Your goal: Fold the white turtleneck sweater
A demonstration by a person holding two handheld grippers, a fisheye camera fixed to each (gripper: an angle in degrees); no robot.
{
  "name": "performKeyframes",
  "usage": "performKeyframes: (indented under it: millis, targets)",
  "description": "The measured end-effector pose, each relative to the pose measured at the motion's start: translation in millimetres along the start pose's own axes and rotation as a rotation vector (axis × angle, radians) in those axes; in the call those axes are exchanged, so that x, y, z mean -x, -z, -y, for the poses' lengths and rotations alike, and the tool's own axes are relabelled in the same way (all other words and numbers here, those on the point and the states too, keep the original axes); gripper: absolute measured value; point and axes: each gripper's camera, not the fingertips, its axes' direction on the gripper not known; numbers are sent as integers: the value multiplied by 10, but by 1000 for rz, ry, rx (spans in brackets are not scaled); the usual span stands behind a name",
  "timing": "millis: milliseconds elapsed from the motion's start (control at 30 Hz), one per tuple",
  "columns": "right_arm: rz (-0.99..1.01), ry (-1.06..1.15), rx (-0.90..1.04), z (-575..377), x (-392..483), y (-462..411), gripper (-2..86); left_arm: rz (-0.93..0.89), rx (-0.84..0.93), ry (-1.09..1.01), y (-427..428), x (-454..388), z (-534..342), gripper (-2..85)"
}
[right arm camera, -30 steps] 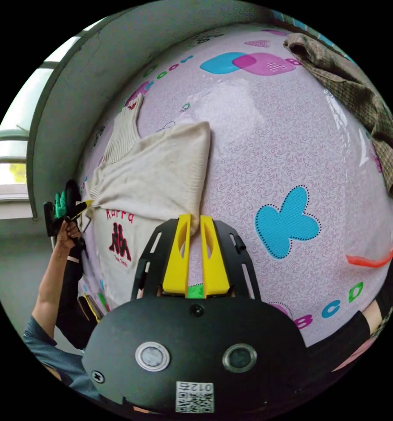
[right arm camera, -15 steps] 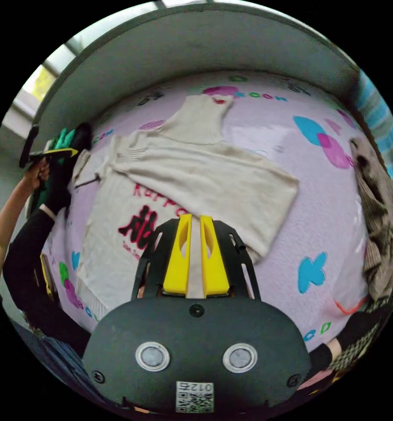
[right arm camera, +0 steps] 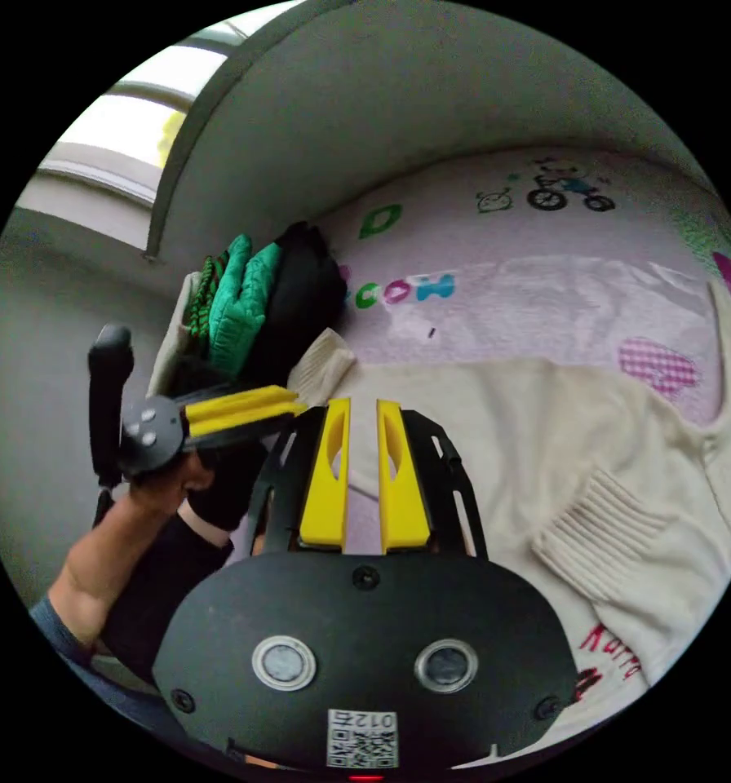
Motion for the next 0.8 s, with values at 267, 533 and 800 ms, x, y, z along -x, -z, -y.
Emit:
performKeyframes:
  millis: [267,533,800]
  targets:
    - [78,-152,53,287,12,-523,71,-46,0,7,-109,-126,-167,60]
    - [165,-112,27,108,60,-352,1,59,-4,24,-178,-337,-327,47]
    - [123,-45,-95,-370,145,472,-2,60,-193,-11,178,-605,-505,18]
